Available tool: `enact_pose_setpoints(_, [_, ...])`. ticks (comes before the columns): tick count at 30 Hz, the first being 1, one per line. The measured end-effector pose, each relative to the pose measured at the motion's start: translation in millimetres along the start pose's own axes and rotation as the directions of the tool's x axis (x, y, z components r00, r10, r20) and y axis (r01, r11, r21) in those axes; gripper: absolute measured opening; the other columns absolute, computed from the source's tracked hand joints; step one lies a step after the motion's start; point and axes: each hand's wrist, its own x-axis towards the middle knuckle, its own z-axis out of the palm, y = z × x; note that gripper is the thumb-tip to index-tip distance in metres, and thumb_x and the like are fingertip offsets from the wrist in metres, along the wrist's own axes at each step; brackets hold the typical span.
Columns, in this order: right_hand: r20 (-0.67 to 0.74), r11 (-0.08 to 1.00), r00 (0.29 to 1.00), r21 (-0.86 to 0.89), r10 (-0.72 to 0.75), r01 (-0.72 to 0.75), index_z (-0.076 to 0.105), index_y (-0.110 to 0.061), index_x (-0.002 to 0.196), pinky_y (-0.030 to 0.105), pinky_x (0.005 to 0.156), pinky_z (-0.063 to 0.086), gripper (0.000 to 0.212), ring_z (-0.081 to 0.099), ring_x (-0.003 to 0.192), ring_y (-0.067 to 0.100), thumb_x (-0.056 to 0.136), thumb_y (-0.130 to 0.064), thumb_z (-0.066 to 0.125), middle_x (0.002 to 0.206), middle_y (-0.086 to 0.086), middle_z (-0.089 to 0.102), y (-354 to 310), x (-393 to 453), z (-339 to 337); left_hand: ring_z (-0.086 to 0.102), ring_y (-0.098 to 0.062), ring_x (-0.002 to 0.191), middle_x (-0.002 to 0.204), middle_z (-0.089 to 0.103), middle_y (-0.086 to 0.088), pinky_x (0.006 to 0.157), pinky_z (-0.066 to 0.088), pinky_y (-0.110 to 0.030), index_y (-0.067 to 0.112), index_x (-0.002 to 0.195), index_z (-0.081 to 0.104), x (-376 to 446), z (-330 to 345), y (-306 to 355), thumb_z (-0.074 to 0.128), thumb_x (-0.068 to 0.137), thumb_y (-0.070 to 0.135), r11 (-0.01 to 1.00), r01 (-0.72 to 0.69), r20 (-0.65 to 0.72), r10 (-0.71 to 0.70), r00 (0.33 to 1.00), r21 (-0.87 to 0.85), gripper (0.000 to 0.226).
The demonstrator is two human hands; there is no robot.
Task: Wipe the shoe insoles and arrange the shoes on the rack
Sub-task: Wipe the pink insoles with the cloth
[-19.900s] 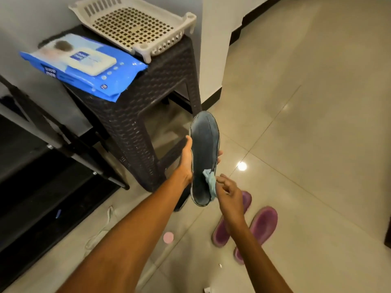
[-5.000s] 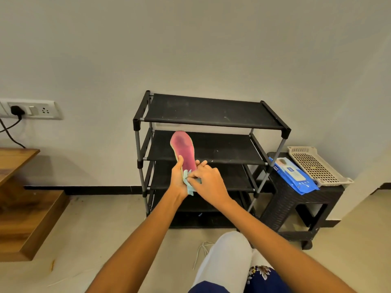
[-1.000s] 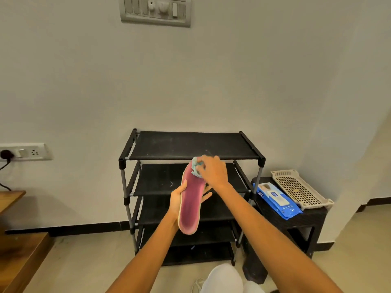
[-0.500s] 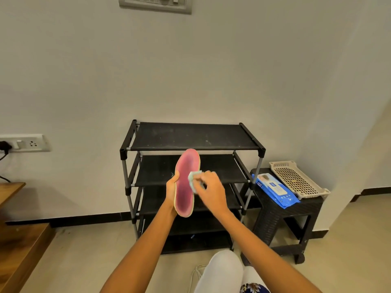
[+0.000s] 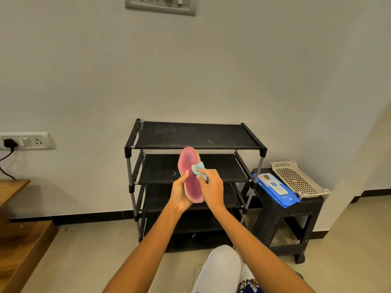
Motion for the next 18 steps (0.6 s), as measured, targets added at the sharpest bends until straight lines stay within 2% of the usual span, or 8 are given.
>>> enact_pose_setpoints(3, [-0.017, 1.0, 1.0, 0.014, 0.016, -0.016, 0.065, -0.019, 0.109, 0.02, 0.076, 0.051, 0.02, 0.058, 0.098, 0.01, 0.09, -0.022, 0.061, 0.103, -0.006, 0.061, 4, -7, 5, 0.062, -0.025, 0.089, 0.097, 0.065, -0.011, 0.071, 0.052, -0.038, 0.011, 0.11, 0.06, 0, -3, 2, 0.047, 0.095, 0.027, 1.0, -0.004, -0.041, 0.003, 0.999, -0.007, 0.025])
enact_pose_setpoints(6, [0.04, 0.998, 0.998, 0.039, 0.05, -0.051, 0.063, -0.021, 0.115, 0.019, 0.081, 0.05, 0.024, 0.057, 0.102, 0.01, 0.091, -0.02, 0.059, 0.109, -0.004, 0.062, 8, -19, 6, 0.062, -0.028, 0.094, 0.106, 0.064, -0.014, 0.077, 0.054, -0.041, 0.009, 0.115, 0.057, 4, -3, 7, 0.047, 0.095, 0.032, 0.998, -0.029, -0.055, 0.026, 0.998, -0.052, 0.033])
enact_pose_setpoints(8, [0.125, 0.999, 0.992, -0.037, 0.016, -0.011, 0.06, -0.021, 0.121, 0.014, 0.081, 0.048, 0.029, 0.058, 0.102, 0.011, 0.092, -0.02, 0.058, 0.112, 0.001, 0.062, 8, -25, 8, 0.064, -0.03, 0.098, 0.111, 0.064, -0.016, 0.08, 0.055, -0.043, 0.008, 0.115, 0.059, 7, -2, 8, 0.047, 0.094, 0.037, 0.996, -0.004, -0.059, -0.001, 0.998, -0.084, 0.037])
enact_pose_setpoints(11, [0.152, 0.985, 0.986, -0.153, -0.062, 0.085, 0.055, -0.02, 0.128, 0.013, 0.082, 0.046, 0.036, 0.058, 0.101, 0.009, 0.092, -0.02, 0.058, 0.112, 0.001, 0.062, 1, -27, 8, 0.067, -0.031, 0.094, 0.106, 0.067, -0.017, 0.087, 0.05, -0.045, 0.007, 0.106, 0.061, 8, 0, 9, 0.046, 0.094, 0.041, 0.996, 0.012, -0.083, -0.02, 0.996, -0.091, 0.039])
enact_pose_setpoints(13, [0.154, 0.98, 0.985, -0.168, -0.077, 0.103, 0.059, -0.016, 0.124, 0.019, 0.087, 0.048, 0.033, 0.06, 0.103, 0.011, 0.091, -0.02, 0.059, 0.113, 0.002, 0.064, -2, -24, 8, 0.07, -0.031, 0.085, 0.098, 0.069, -0.017, 0.086, 0.05, -0.045, 0.006, 0.101, 0.062, 7, 0, 10, 0.046, 0.094, 0.043, 0.996, 0.01, -0.095, -0.019, 0.995, -0.089, 0.041])
enact_pose_setpoints(16, [0.157, 0.975, 0.985, -0.199, -0.07, 0.101, 0.066, -0.012, 0.111, 0.021, 0.085, 0.051, 0.024, 0.062, 0.099, 0.013, 0.09, -0.021, 0.061, 0.109, 0.004, 0.064, -7, -23, 10, 0.07, -0.027, 0.078, 0.085, 0.068, -0.011, 0.076, 0.056, -0.04, 0.007, 0.101, 0.061, 5, -5, 7, 0.047, 0.093, 0.043, 0.995, 0.014, -0.099, -0.024, 0.995, -0.099, 0.039])
enact_pose_setpoints(18, [0.192, 0.974, 0.979, -0.202, -0.065, 0.105, 0.068, -0.01, 0.107, 0.025, 0.087, 0.053, 0.02, 0.063, 0.1, 0.015, 0.09, -0.019, 0.061, 0.11, 0.006, 0.064, -10, -27, 13, 0.07, -0.028, 0.079, 0.081, 0.069, -0.011, 0.082, 0.052, -0.042, 0.006, 0.1, 0.059, 3, -9, 4, 0.045, 0.094, 0.043, 0.993, 0.024, -0.087, -0.034, 0.996, -0.114, 0.04])
